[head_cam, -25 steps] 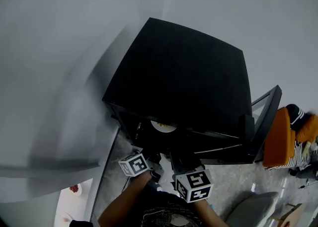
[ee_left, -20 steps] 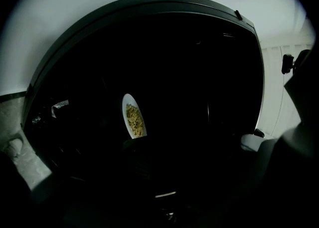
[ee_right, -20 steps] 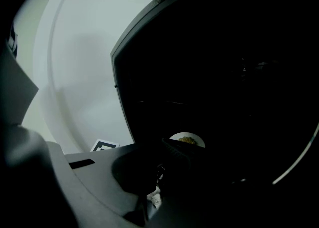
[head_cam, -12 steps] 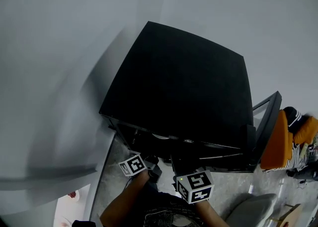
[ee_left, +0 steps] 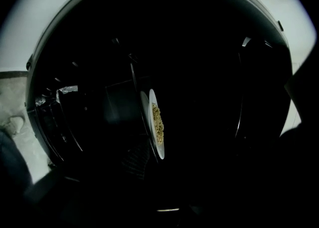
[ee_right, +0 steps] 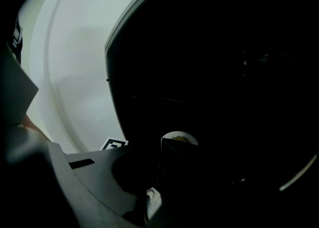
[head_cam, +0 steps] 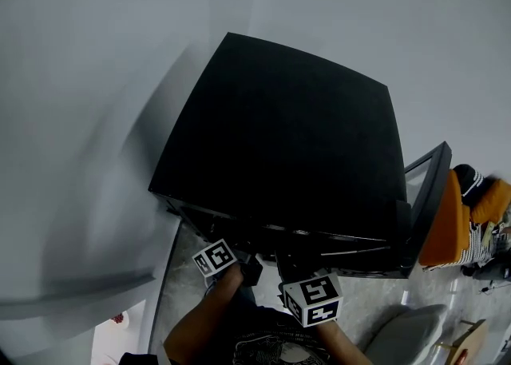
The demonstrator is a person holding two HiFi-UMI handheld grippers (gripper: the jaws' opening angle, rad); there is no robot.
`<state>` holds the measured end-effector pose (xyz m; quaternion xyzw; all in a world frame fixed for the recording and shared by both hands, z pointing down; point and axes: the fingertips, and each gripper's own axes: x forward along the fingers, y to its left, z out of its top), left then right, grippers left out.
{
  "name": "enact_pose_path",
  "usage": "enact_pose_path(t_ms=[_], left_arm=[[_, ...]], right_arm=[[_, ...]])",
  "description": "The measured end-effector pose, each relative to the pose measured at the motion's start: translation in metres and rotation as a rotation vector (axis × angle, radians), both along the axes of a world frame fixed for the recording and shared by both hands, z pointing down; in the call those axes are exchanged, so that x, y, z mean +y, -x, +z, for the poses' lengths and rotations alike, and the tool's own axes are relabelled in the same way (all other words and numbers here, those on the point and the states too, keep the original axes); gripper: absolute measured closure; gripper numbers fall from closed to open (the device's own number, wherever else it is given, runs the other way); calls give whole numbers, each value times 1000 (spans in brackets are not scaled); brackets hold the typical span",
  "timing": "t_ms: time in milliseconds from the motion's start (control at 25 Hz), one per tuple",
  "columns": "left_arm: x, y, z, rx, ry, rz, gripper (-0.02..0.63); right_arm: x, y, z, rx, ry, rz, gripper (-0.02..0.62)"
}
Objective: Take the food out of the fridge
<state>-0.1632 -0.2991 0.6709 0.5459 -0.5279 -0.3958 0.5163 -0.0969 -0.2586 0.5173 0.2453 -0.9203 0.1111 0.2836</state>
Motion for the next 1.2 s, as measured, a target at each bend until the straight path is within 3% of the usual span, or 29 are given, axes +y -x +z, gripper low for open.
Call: enact_pose_path(t_ms=[200,480,560,880,1200], left_arm=[[-5,1,6,56,30,-31,485],[-7,-1,9,44,110,-18,560],[-7,-1,9,74,119,-23,568],[-4,0,8,174,77,-36,586],[9,-1,5,184,47,-32,586]], right_arm=[[-1,-5,5,9,16,12,572],[2,-8,8,14,24,19,572],[3,-7,7,12,23,16,572],[8,-6,4,0,14,9,572],[14,-10,0,-22,21,15,572]])
